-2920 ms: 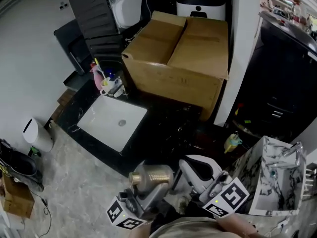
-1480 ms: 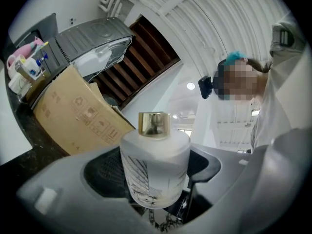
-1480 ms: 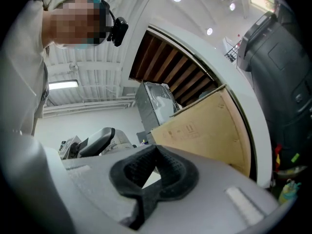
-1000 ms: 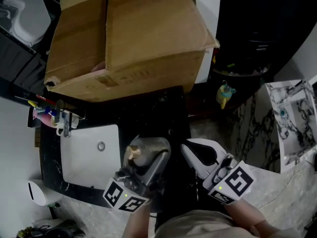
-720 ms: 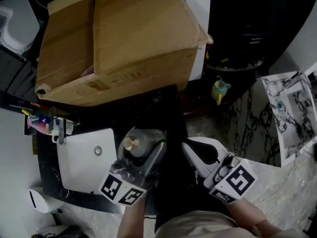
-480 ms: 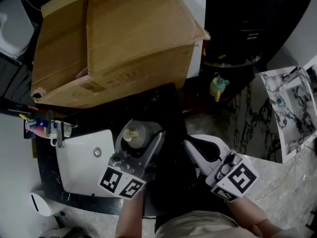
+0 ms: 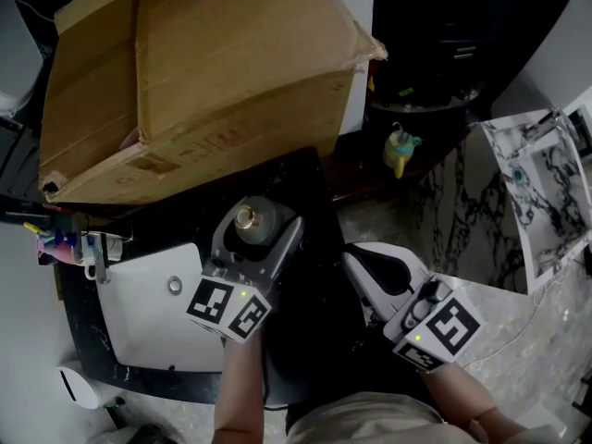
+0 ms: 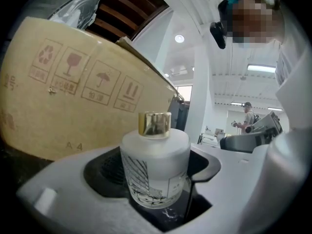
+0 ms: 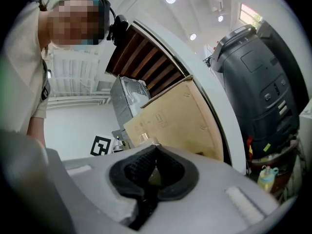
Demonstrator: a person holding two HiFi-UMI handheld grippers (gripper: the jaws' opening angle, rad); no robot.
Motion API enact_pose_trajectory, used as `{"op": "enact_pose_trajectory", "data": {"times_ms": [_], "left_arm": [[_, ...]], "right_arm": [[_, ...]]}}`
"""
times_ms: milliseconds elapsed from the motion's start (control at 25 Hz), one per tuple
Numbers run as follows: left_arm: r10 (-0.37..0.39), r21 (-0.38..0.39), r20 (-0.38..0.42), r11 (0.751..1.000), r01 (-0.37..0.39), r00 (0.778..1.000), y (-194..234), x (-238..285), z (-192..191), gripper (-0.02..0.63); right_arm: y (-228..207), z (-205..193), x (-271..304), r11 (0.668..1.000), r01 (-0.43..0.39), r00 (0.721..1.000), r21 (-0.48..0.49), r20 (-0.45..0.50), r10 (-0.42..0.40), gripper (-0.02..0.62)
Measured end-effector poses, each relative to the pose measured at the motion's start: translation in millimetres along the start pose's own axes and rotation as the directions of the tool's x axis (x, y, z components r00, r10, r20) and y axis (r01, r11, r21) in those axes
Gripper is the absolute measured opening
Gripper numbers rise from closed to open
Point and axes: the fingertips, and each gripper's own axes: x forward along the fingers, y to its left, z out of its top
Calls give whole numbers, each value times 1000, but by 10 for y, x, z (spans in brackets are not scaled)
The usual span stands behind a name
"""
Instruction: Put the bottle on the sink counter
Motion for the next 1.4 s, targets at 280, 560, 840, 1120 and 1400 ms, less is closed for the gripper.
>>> {"op": "enact_pose_trajectory", "data": {"times_ms": [280, 560, 840, 1120, 1400], "left_arm": [[33, 55, -102, 998, -27, 994, 185, 209, -242, 333], [63, 68, -155, 996, -53, 986, 344, 333, -358, 333], [123, 67, -200, 991, -112, 972, 529, 406, -467, 334], [168, 93, -248, 985, -149, 954, 605, 458, -554, 334], [195, 140, -277, 977, -161, 941, 597, 483, -601, 334]], "right_arm": [[-43, -24, 55, 999, 6, 1000, 38, 7, -7, 2], [-152, -44, 70, 997, 30, 999, 67, 17, -31, 2], [-197, -50, 71, 997, 32, 999, 72, 18, -33, 2], [-202, -195, 43, 997, 19, 999, 73, -39, -16, 2], [-205, -175, 22, 996, 20, 999, 83, -36, -17, 2]]}}
